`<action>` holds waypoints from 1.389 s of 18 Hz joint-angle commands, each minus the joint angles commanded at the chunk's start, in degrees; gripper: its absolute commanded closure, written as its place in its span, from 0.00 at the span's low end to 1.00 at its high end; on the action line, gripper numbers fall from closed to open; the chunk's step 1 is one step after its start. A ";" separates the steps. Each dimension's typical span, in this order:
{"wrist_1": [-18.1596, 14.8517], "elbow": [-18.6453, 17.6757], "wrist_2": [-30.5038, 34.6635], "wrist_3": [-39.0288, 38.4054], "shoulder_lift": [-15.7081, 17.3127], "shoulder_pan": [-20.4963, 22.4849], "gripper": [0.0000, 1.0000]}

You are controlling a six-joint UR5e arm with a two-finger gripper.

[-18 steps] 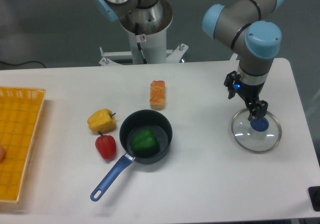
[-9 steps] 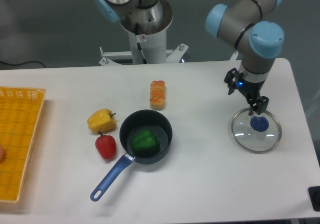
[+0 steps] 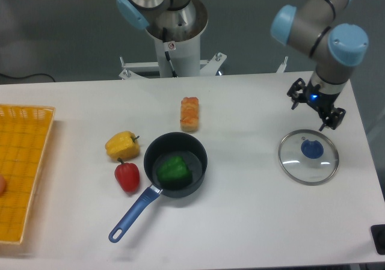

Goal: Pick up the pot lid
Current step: 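Raise the gripper and shift it past the glass lid's rim, then lower the open gripper onto the rim of the glass lid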

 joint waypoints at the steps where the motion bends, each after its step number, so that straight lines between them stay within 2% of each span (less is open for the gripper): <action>1: 0.09 1.14 -0.09 0.44 -0.70 -0.09 0.00; 4: 0.35 3.34 -0.17 0.88 -2.29 -0.88 0.00; 6: 0.96 3.87 -0.18 0.79 -3.08 -1.58 0.00; 8: 2.98 4.22 -0.18 1.05 -3.78 -2.11 0.00; 11: 3.17 4.58 -0.17 2.63 -4.49 -3.42 0.00; 16: 3.17 4.05 -0.09 10.54 -5.02 -4.13 0.00; 25: 3.17 3.87 2.72 14.42 -6.77 -4.04 0.00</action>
